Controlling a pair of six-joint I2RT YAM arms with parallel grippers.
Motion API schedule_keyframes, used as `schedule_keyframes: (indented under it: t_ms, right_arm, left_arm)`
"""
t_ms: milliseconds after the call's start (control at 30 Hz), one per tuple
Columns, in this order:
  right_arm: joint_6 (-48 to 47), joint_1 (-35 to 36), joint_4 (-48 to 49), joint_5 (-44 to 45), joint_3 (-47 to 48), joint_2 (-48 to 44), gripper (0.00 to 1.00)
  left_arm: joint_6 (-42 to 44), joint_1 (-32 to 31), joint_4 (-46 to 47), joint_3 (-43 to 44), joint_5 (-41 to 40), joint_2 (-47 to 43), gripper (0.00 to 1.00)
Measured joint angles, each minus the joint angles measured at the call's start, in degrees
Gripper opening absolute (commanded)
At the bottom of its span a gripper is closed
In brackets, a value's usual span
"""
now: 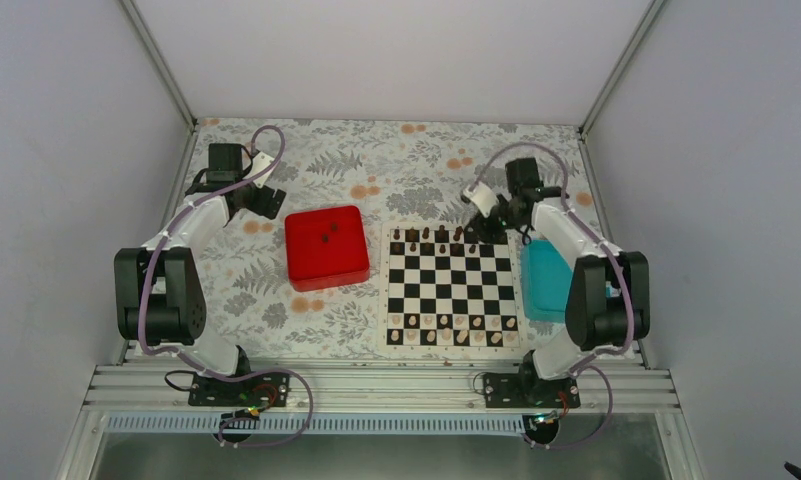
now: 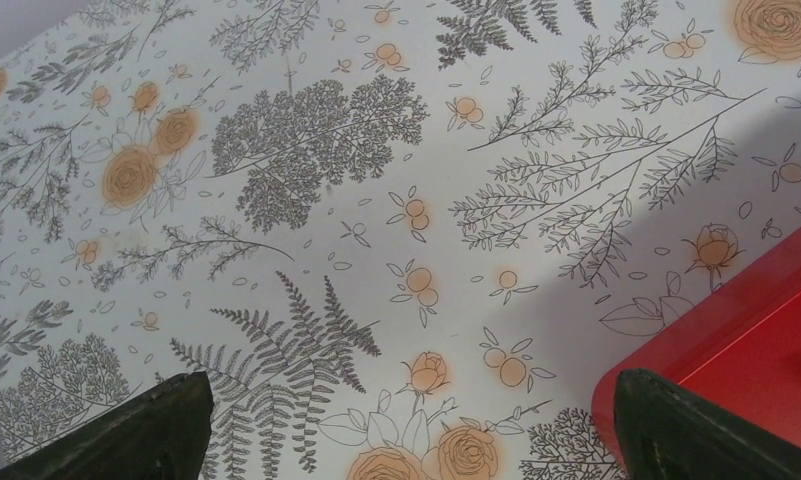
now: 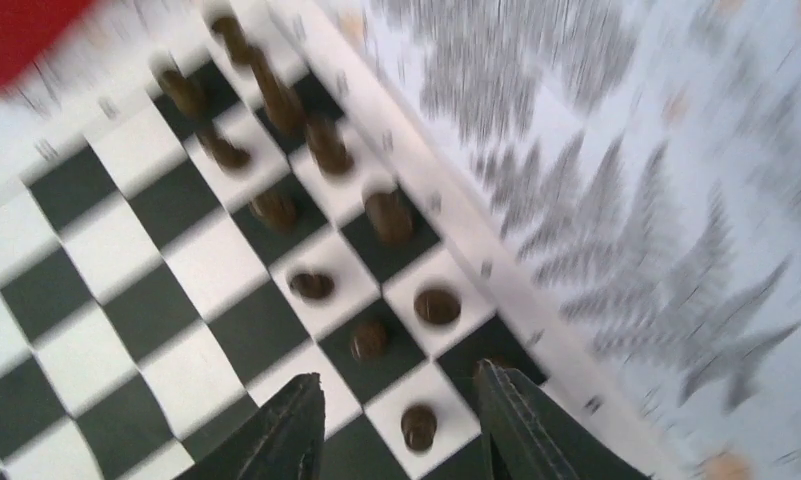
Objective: Set up the chess pieces on the board
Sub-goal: Place the chess piece on the chessboard, then pick up the chess piece from the storage box.
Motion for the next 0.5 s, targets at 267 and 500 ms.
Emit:
schedule_keyframes:
  t_ms: [267, 500]
  right_arm:
    - [1.7, 15.3, -8.0, 1.1, 21.8, -0.9, 0.62]
    - [2.7, 28.7, -10.5, 3.8, 40.7, 15.1, 0.76]
  left_arm:
    - [0.2, 0.0, -0.1, -0.5, 1.3, -0.5, 0.99]
    - [0.2, 0.0, -0.2, -0.7, 2.0, -0.5, 0.99]
